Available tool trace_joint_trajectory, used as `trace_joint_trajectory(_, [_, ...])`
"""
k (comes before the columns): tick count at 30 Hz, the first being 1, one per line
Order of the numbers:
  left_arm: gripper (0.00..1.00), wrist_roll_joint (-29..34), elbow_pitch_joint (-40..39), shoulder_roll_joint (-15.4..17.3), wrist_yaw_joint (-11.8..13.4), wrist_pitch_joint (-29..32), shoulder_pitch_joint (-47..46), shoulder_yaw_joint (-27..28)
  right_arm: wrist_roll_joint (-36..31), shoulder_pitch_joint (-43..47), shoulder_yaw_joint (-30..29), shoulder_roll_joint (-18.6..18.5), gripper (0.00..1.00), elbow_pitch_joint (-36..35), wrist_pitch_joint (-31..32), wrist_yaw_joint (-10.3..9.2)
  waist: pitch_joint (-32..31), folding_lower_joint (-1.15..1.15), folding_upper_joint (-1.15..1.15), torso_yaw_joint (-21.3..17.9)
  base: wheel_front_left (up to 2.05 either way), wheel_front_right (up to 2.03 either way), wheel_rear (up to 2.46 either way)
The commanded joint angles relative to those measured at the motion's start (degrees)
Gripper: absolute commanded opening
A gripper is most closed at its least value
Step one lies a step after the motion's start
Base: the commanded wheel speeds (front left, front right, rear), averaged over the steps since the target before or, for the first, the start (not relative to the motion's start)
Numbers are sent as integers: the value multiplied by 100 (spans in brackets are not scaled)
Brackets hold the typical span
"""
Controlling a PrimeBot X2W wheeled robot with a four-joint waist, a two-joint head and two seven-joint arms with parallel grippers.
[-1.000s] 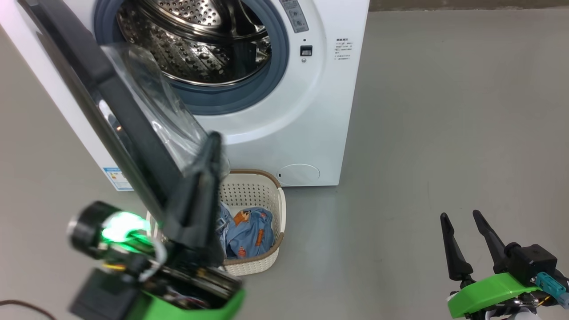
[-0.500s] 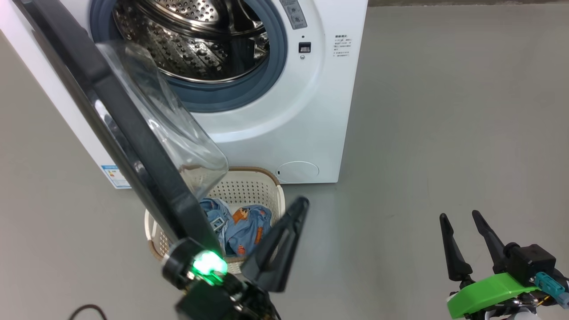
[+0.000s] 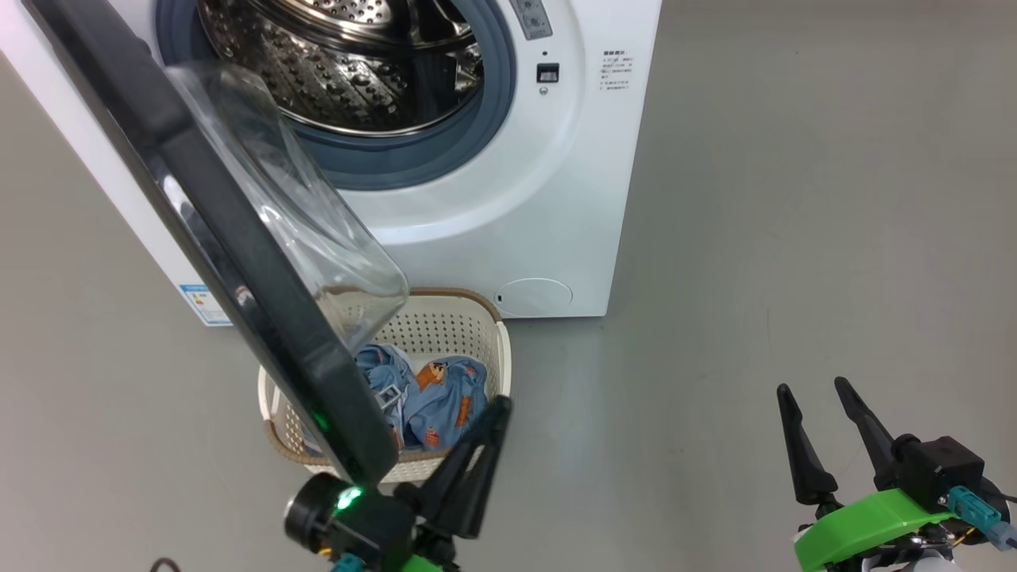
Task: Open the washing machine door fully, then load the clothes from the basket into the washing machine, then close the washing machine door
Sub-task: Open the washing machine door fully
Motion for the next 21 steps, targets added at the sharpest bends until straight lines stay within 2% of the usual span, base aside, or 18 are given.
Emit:
trace_joint_trajectory(1, [0, -27, -6, 25, 44, -72, -216, 249, 1, -178, 148, -92, 100, -118, -69, 9, 18, 0, 0, -1, 0, 0, 0])
trace_joint_trajectory(21, [0, -179, 781, 15, 233, -123, -558, 774, 82, -252, 129, -103, 100, -113, -69, 9, 273, 0, 0, 89, 0, 0, 0])
